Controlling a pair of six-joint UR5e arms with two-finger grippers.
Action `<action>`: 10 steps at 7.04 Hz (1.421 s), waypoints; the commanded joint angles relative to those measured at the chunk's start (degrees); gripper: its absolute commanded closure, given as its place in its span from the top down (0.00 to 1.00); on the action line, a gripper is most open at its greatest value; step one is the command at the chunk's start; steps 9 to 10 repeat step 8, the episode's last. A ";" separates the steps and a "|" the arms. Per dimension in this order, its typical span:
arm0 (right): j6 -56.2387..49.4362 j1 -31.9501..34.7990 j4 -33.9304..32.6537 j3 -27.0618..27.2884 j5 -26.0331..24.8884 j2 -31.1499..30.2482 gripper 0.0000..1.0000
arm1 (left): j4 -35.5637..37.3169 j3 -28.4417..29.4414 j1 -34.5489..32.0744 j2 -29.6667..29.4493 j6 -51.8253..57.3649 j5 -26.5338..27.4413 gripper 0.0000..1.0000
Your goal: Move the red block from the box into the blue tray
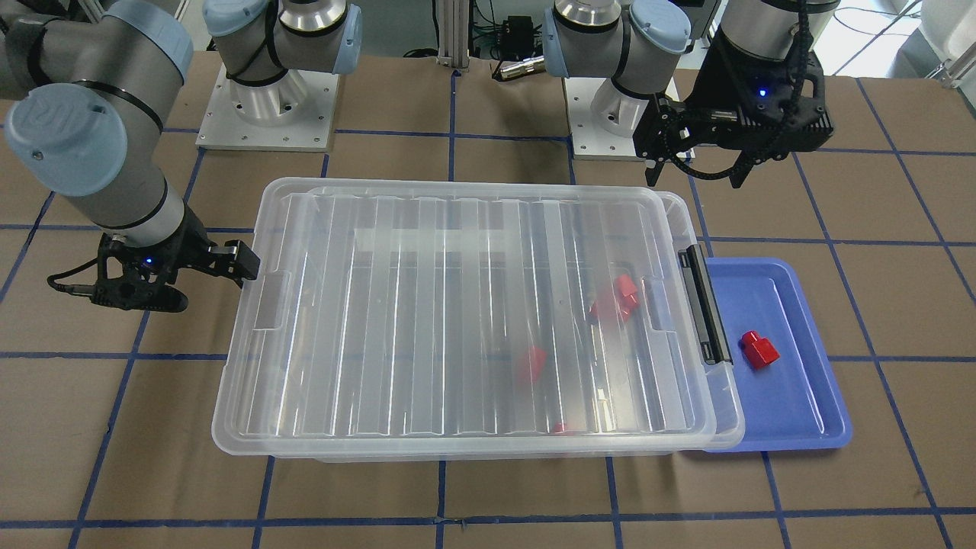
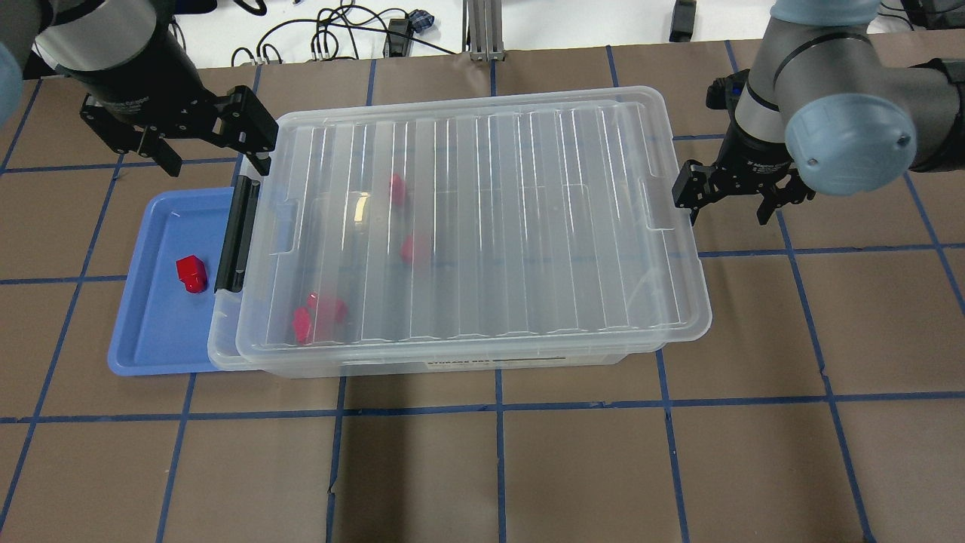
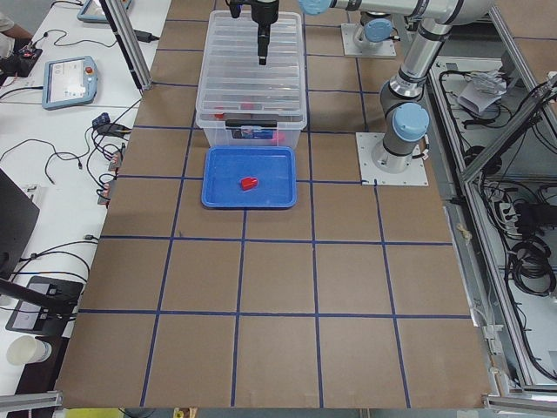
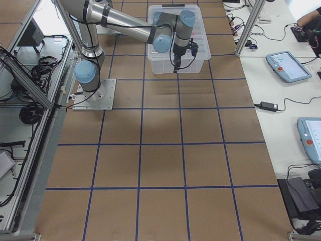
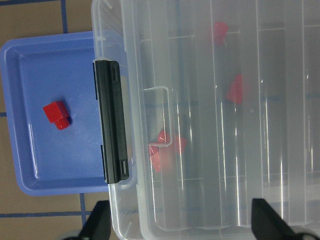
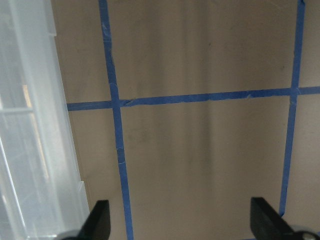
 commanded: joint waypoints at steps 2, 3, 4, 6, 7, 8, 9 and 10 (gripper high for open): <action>0.00 0.01 0.22 -0.03 1.30 -0.41 1.00 | 0.07 -0.24 -0.05 -0.06 -0.34 -0.03 1.00; 0.00 0.10 0.31 -0.03 1.30 -0.41 1.00 | 0.07 -0.24 0.03 0.02 -0.34 0.05 1.00; -0.09 0.18 0.22 -0.29 1.21 -0.41 1.00 | 0.07 -0.24 0.04 0.02 -0.34 0.06 1.00; 0.00 -0.08 6.67 -4.57 0.51 -3.12 1.00 | 0.07 -0.06 -0.05 -0.24 -2.00 -0.03 1.00; 0.09 -0.08 10.73 -7.04 0.59 -4.27 1.00 | 0.07 -0.06 -0.05 -0.24 -2.01 -0.03 1.00; 0.18 0.09 12.86 -7.50 0.85 -4.98 1.00 | 0.07 0.03 -0.05 -0.24 -2.01 -0.03 1.00; 0.18 0.09 12.86 -7.50 0.85 -4.98 1.00 | 0.07 0.03 -0.05 -0.24 -2.01 -0.03 1.00; 0.18 0.09 12.86 -7.50 0.85 -4.98 1.00 | 0.07 0.03 -0.05 -0.24 -2.01 -0.03 1.00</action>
